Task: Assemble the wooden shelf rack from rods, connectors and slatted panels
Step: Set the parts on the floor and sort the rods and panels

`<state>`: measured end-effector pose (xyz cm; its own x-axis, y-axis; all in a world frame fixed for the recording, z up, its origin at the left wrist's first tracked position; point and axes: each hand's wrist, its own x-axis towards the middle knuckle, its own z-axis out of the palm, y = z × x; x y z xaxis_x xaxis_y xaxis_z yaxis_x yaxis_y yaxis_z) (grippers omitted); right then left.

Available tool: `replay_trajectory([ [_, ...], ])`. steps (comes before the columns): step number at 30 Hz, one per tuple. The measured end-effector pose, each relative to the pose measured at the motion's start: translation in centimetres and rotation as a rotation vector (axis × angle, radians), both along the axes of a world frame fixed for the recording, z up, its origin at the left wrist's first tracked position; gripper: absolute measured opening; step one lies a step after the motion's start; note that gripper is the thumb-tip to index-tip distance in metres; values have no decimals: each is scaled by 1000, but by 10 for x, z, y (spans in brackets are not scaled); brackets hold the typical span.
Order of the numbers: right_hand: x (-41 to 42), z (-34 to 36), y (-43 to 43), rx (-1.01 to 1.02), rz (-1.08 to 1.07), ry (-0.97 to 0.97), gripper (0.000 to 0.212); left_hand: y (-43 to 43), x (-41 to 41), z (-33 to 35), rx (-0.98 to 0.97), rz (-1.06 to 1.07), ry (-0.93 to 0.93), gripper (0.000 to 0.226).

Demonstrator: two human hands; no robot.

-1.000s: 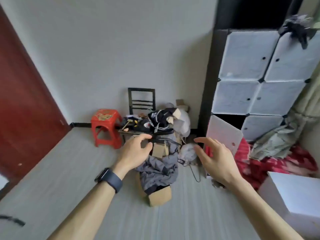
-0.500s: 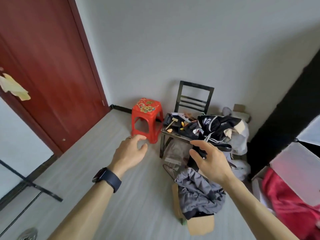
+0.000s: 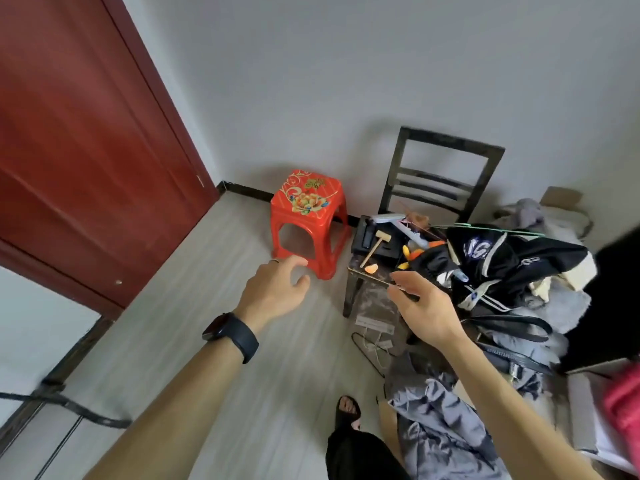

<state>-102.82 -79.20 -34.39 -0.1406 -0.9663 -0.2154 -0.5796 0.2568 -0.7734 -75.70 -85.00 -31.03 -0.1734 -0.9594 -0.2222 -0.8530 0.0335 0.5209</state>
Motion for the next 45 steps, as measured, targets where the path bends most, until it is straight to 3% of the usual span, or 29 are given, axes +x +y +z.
replay_trajectory([
  [8, 17, -59, -189, 248, -66, -9, 39, -193, 24, -38, 85, -63, -119, 39],
  [15, 14, -168, -325, 538, -206, 113, 44, -379, 15, -139, 244, -182, -174, 41],
  [21, -11, -266, -390, 764, -343, 207, 52, -501, -21, -246, 241, -336, -197, 46],
  [24, -21, -317, -414, 836, -429, 241, 50, -546, -34, -316, 286, -408, -326, 58],
  [28, -25, -372, -428, 888, -470, 350, 36, -584, -45, -398, 323, -415, -470, 73],
  [32, -21, -401, -428, 845, -485, 410, 25, -596, -49, -447, 399, -473, -573, 71],
  [36, -21, -399, -424, 784, -520, 371, 20, -594, -54, -446, 479, -488, -633, 69],
  [40, -23, -351, -425, 715, -625, 218, 18, -600, -66, -399, 516, -555, -654, 59],
  [45, -34, -234, -415, 626, -757, -50, 18, -587, -102, -287, 365, -656, -409, 55],
])
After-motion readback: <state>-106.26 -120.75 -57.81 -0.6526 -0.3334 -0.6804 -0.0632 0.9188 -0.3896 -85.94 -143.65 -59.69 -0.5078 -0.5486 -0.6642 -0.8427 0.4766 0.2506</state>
